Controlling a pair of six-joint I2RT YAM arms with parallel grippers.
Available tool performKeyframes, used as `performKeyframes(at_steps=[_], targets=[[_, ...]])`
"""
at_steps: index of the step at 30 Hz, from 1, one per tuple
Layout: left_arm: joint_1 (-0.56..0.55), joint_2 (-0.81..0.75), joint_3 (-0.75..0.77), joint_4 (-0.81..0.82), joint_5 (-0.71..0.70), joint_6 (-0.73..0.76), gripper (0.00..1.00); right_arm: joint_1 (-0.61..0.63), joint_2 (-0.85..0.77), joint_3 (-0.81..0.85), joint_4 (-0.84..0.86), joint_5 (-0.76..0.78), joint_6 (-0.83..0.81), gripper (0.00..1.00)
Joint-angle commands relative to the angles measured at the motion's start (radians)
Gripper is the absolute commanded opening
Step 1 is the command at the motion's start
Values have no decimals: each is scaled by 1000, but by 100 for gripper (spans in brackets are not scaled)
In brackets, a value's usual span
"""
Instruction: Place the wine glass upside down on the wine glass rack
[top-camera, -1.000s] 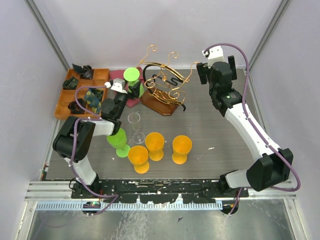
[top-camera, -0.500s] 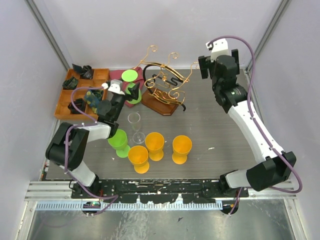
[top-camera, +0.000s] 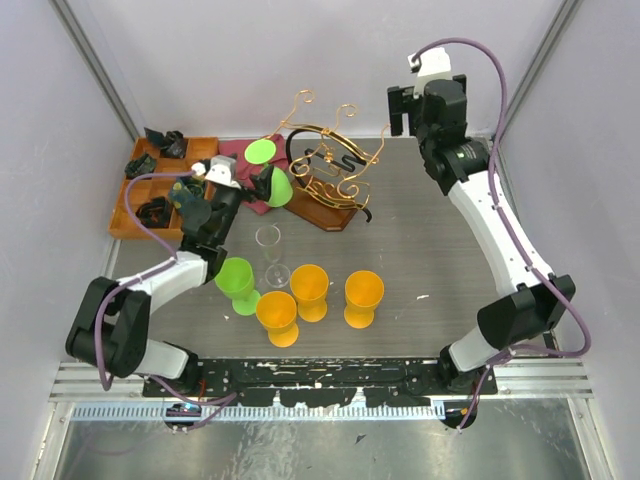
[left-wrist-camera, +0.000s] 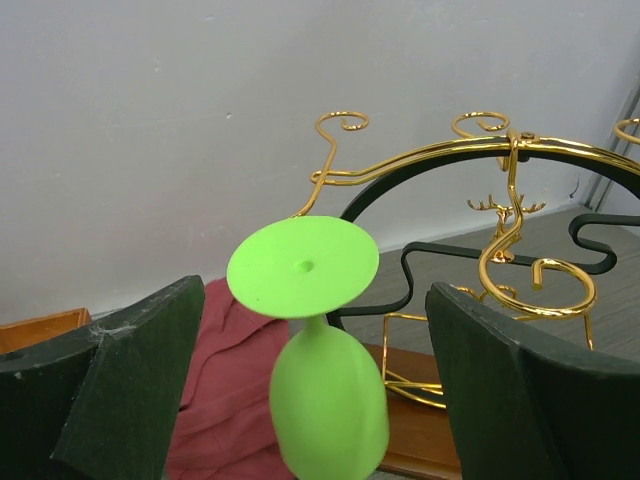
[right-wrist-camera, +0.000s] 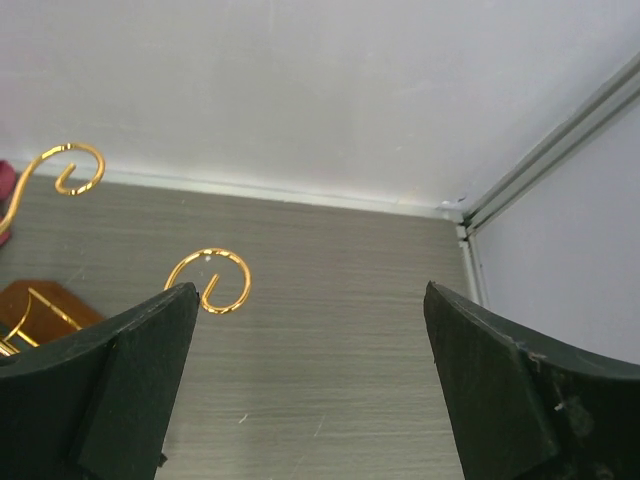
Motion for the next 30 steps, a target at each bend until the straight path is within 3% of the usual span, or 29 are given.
performKeyframes(at_steps=[1,6,12,19,30], targets=[[-3,-87,30,-143,-17,33,98,-9,35,48,-1,-71,37,100],[-3,-199,89,-336,-24,90,98,-33,119,73,77,-111,27,100],[-3,-278,115,-446,-43,120,98,-40,235,190,15,-141,62,100],[-3,-343,166,-610,-61,133,98,-40,362,376,-178,-163,108,100],[-3,-360,180,-661,-63,165,98,-48,371,367,-385,-162,150,100]])
